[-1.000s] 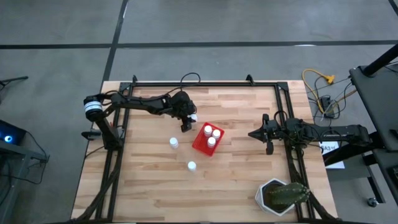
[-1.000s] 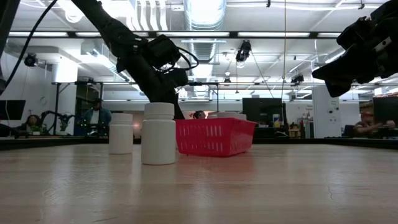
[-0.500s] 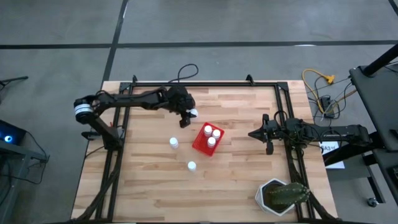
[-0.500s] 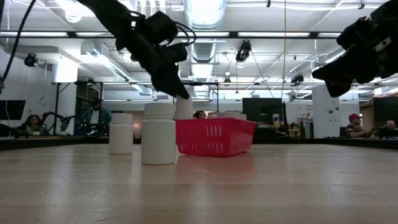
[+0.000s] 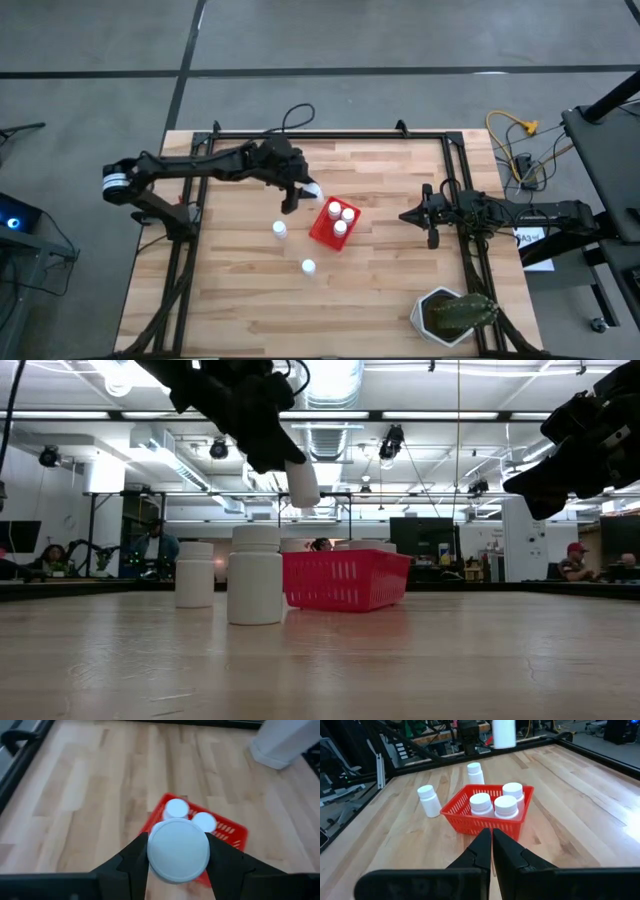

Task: Pick and place pill bottles into a basket
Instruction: Put the top white pill bottle into the red basket

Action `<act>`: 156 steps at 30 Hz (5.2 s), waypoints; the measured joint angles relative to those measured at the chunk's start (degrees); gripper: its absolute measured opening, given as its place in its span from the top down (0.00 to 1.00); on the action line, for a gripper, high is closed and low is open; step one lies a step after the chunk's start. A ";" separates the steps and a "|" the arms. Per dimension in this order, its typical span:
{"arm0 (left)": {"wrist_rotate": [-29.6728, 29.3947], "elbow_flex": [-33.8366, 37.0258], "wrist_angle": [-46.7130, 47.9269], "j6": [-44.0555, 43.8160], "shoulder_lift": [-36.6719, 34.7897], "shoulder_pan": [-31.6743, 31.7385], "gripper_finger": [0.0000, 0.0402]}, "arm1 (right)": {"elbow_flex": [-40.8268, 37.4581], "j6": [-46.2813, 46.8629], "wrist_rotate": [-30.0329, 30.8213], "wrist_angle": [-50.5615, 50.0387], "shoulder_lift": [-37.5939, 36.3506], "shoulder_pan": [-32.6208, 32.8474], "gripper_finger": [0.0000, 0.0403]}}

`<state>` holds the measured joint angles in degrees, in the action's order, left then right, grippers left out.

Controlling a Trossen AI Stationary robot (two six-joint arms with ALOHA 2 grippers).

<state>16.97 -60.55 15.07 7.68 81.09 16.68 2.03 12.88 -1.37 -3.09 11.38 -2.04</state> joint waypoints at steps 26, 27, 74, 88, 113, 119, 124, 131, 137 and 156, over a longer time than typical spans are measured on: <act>0.39 0.22 -7.14 0.24 10.92 -9.05 0.64 | -0.01 0.22 0.00 0.18 0.18 0.00 0.98; 0.37 0.22 -7.19 0.28 11.10 -9.04 0.64 | 0.01 0.20 0.00 0.20 0.26 0.02 0.98; -7.15 0.62 -11.85 6.83 17.23 -8.94 0.64 | 0.01 0.11 -0.02 0.37 0.39 0.02 0.98; -7.27 0.85 -11.63 6.58 17.23 -8.94 0.64 | -0.01 0.04 0.00 0.37 0.39 0.00 0.98; -6.75 1.90 -11.73 6.23 17.16 -8.94 0.64 | -0.01 0.03 -0.01 0.37 0.39 0.01 0.98; -7.74 1.95 -14.15 6.18 17.16 -8.90 0.64 | -0.01 0.02 0.00 0.37 0.39 0.00 0.98; -8.01 1.95 -15.40 6.15 17.73 -8.87 0.64 | 0.01 0.11 0.00 0.37 0.39 0.02 0.98; -7.34 1.61 -15.79 4.19 20.98 -8.87 0.64 | -0.01 0.23 0.00 0.36 0.45 0.02 0.98; -6.99 0.02 -16.61 3.20 22.96 -8.91 0.64 | 0.01 0.43 -0.14 0.43 0.46 0.04 0.98; -7.02 0.17 -15.63 3.20 22.82 -8.91 0.51 | 0.01 0.02 -0.07 0.37 0.90 0.02 0.98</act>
<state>9.96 -60.38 -0.56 10.88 103.92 7.77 2.04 12.91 -1.43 -2.72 12.27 -2.02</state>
